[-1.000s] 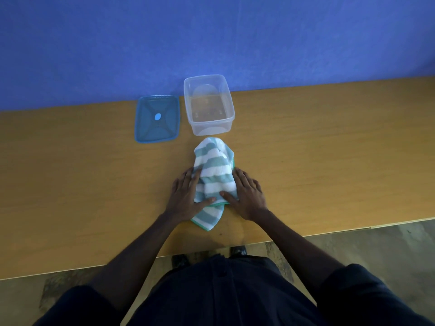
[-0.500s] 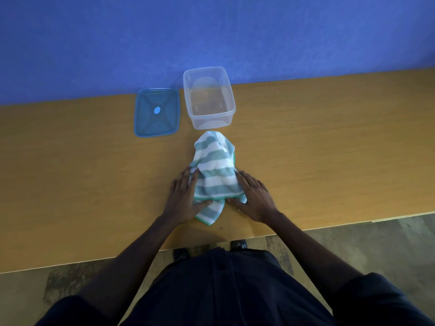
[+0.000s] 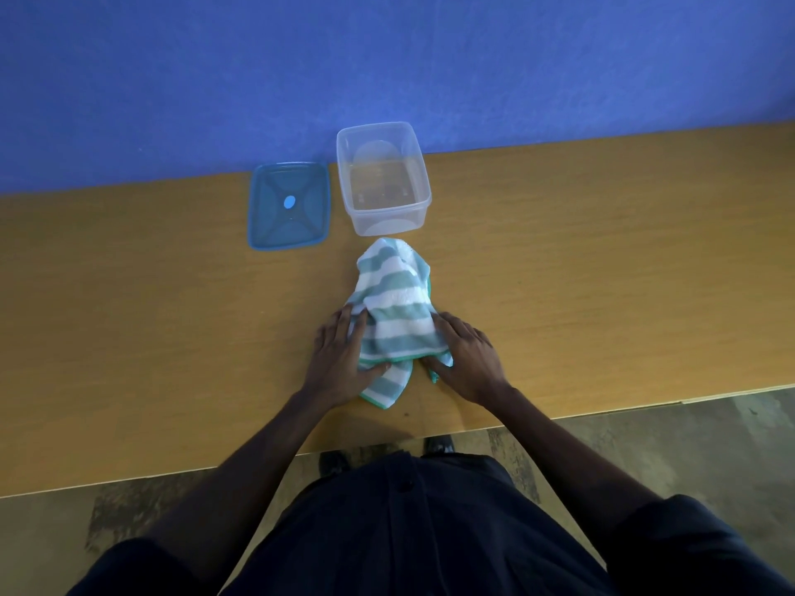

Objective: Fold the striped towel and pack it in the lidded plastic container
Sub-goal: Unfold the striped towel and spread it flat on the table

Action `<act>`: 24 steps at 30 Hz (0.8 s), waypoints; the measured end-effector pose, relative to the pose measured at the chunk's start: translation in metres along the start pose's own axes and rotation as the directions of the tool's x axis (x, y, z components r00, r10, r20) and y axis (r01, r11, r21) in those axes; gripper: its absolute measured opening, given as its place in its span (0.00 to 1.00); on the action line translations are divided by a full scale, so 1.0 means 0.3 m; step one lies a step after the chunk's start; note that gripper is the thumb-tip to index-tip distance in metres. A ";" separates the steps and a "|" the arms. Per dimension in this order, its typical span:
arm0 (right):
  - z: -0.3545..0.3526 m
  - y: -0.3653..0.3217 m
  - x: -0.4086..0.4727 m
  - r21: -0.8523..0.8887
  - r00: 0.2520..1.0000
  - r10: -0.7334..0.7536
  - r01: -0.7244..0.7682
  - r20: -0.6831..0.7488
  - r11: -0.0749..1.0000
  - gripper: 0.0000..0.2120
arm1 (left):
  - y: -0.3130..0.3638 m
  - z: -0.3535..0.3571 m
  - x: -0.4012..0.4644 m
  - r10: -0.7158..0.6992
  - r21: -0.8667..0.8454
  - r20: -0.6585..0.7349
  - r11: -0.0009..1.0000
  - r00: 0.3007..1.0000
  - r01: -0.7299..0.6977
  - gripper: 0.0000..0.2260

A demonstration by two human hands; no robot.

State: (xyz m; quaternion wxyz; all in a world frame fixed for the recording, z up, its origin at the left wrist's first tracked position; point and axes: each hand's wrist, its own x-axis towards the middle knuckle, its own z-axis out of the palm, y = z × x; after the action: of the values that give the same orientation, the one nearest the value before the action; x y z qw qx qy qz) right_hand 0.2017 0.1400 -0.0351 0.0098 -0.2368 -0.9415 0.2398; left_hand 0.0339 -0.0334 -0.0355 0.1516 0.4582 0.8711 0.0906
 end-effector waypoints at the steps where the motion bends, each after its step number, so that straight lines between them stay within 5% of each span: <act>1: -0.001 -0.002 0.001 -0.002 1.000 0.003 -0.003 0.002 1.000 0.34 | 0.000 0.000 0.000 -0.001 -0.007 0.006 1.000 1.000 0.001 0.42; 10: -0.020 -0.020 0.018 0.010 0.998 0.018 -0.017 -0.054 1.000 0.26 | 0.020 -0.014 0.000 -0.020 -0.083 0.004 0.996 1.000 0.020 0.36; 16: -0.072 -0.046 0.045 0.067 0.986 -0.026 0.038 -0.168 0.997 0.20 | 0.030 -0.054 0.013 -0.012 -0.113 -0.178 0.994 0.984 -0.008 0.19; 24: -0.233 -0.096 0.106 0.218 0.935 -0.028 0.111 -0.355 0.970 0.15 | 0.025 -0.140 0.048 -0.146 -0.156 -0.311 0.983 0.939 0.102 0.19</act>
State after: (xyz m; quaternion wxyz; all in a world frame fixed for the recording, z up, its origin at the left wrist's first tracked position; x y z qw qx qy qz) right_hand 0.1700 0.1633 0.0368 0.2129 -0.2390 -0.8977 0.3028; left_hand 0.0174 -0.0180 0.0034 0.0442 0.3699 0.9030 0.2140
